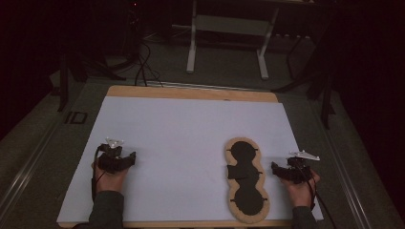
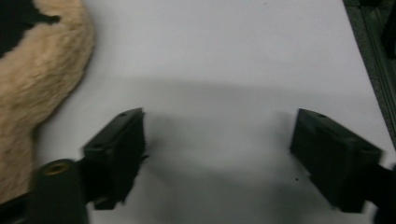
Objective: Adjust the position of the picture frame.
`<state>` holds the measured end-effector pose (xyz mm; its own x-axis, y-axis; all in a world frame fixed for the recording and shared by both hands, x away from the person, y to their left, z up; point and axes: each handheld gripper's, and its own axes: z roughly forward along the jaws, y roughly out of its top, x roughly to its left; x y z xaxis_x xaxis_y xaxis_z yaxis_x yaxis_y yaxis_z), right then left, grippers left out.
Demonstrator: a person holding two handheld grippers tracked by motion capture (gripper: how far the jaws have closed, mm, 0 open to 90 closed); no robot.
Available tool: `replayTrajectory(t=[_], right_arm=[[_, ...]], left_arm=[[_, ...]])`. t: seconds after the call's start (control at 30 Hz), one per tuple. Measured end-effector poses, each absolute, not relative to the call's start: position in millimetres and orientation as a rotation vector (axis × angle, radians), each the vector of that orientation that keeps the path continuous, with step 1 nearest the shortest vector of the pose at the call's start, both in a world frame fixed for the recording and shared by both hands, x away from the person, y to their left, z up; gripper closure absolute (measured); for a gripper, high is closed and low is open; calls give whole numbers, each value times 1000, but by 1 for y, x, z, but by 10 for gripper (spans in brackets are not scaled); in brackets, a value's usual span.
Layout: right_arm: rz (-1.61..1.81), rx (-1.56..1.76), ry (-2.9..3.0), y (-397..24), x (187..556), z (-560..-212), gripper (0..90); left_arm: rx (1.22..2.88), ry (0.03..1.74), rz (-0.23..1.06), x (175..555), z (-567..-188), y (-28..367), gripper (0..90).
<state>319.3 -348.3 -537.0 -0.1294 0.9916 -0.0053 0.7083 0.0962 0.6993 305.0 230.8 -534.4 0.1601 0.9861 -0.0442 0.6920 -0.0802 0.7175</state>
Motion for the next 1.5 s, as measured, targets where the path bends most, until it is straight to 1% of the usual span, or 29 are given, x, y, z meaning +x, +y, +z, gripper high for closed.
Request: replayTrajectory(t=[0.03,0.1,0.17,0.2,0.23,0.27,0.3,0.37,0.43,0.5,0.53,0.57,0.6,0.7,0.87,0.9,0.97,1.5], right_arm=[[769,1653,1907,-348,318,-536,237],[781,1627,1945,-345,316,-534,277],[781,1627,1945,-345,316,-534,277],[775,1606,1963,-343,316,-534,307],[776,1578,1996,-339,315,-533,348],[786,1565,2014,-338,314,-532,386],[786,1565,2014,-338,314,-532,386],[798,1552,2031,-338,313,-532,418],[808,1548,2046,-338,312,-531,455],[825,1541,2065,-337,311,-530,523],[825,1541,2065,-337,311,-530,523],[835,1531,2076,-337,310,-529,561],[859,1495,2107,-334,308,-528,671],[864,1449,2152,-330,306,-527,764],[854,1393,2234,-324,303,-527,880],[856,1382,2249,-323,302,-527,895],[862,1369,2270,-321,301,-527,897],[830,1272,2400,-313,290,-522,899]], left_arm=[[1840,1570,620,303,-532,230,433],[1841,1553,615,301,-530,230,433],[1836,1533,590,299,-529,229,436],[1831,1470,536,297,-527,229,436],[1828,1450,549,295,-526,229,501],[1823,1439,551,295,-526,228,527],[1825,1423,544,295,-525,228,527],[1827,1402,533,294,-524,228,554],[1834,1396,545,294,-524,227,542],[1832,1386,534,294,-523,227,558],[1832,1386,534,294,-523,227,558],[1826,1386,534,293,-523,228,558],[1822,1385,529,293,-522,228,567],[1813,1389,528,292,-522,229,571],[1797,1386,517,291,-522,231,577],[1797,1387,518,291,-522,231,578],[1794,1386,515,291,-522,231,581],[1804,1377,516,291,-521,229,584]])
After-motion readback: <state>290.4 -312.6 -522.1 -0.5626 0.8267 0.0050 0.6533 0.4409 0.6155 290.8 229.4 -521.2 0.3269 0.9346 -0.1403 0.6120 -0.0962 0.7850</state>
